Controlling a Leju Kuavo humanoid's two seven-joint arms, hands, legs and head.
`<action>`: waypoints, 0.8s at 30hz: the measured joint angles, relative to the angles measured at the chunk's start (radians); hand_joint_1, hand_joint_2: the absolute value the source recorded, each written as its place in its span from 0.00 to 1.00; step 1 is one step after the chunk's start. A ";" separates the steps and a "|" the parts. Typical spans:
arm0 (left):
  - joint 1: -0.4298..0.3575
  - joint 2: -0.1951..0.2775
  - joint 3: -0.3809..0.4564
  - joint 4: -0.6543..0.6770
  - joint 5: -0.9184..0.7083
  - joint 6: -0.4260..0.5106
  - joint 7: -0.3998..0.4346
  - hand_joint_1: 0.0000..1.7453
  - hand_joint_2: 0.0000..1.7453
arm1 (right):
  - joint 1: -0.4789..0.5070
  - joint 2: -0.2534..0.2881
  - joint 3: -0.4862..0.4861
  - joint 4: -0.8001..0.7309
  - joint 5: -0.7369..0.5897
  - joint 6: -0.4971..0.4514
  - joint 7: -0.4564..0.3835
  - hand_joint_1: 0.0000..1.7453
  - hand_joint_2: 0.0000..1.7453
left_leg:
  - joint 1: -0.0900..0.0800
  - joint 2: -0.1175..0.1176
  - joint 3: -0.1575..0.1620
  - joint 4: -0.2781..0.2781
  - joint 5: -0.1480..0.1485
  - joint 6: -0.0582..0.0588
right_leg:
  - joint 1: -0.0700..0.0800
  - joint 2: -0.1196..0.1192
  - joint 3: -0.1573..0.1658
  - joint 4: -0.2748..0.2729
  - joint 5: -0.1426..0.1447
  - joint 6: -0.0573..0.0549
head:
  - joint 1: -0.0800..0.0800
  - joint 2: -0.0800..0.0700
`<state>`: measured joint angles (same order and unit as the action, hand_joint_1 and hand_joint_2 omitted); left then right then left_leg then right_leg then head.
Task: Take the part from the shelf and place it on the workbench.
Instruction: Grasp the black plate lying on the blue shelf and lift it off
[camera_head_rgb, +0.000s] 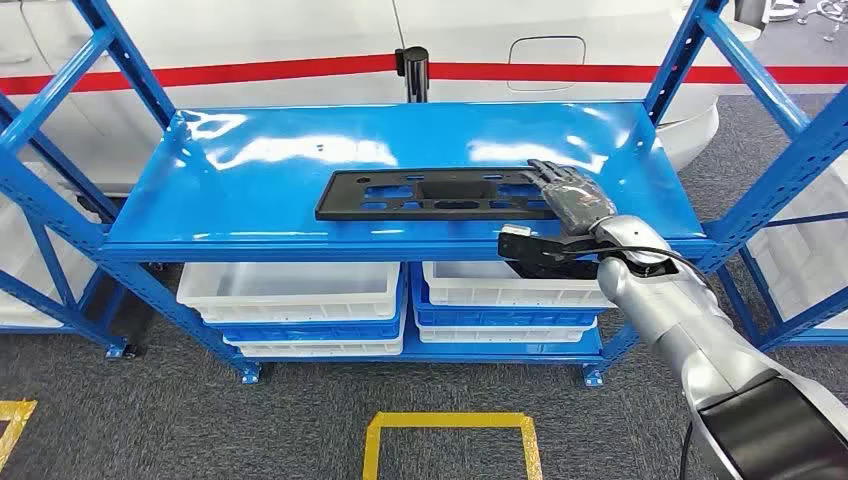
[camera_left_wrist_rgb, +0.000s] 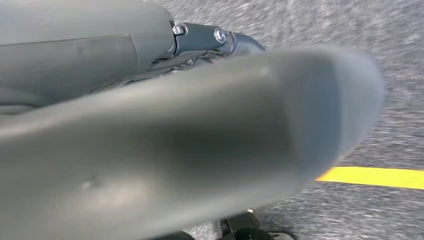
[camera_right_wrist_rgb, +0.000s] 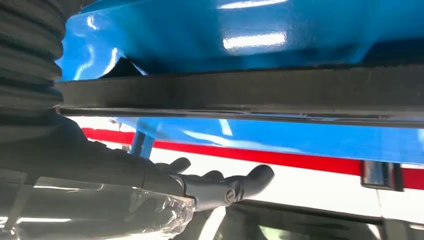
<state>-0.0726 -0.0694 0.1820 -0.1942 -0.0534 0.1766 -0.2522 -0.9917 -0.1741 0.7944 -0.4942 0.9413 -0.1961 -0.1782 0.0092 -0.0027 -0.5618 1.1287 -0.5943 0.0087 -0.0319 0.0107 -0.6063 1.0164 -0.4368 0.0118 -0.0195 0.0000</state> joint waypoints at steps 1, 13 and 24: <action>0.000 0.000 0.000 0.000 0.000 0.000 0.000 0.00 0.00 | 0.001 0.001 0.000 0.000 0.000 0.000 0.000 0.00 1.00 | 0.001 0.000 -0.026 0.039 -0.011 -0.002 | 0.001 0.001 0.001 0.000 -0.001 -0.002 | 0.000 0.000; 0.000 0.003 0.004 0.000 0.001 -0.005 -0.003 0.00 0.00 | 0.000 -0.003 -0.001 -0.004 0.002 -0.001 0.005 0.03 1.00 | -0.015 -0.001 -0.038 -0.128 0.157 0.040 | 0.016 0.007 0.036 -0.007 -0.029 0.011 | 0.001 0.000; -0.001 -0.006 0.017 0.000 0.011 -0.022 -0.065 0.00 0.00 | 0.007 -0.022 -0.004 -0.008 0.008 0.019 -0.004 0.92 1.00 | -0.014 -0.007 0.007 -0.140 0.140 0.041 | 0.010 -0.008 -0.034 0.019 0.022 0.044 | 0.010 0.000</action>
<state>-0.0736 -0.0755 0.1990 -0.1942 -0.0428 0.1547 -0.3174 -0.9842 -0.1957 0.7905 -0.5024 0.9488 -0.1776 -0.1818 -0.0049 -0.0098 -0.5546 0.9883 -0.4547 0.0495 -0.0220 0.0032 -0.6407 1.0356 -0.4152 0.0555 -0.0097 -0.0001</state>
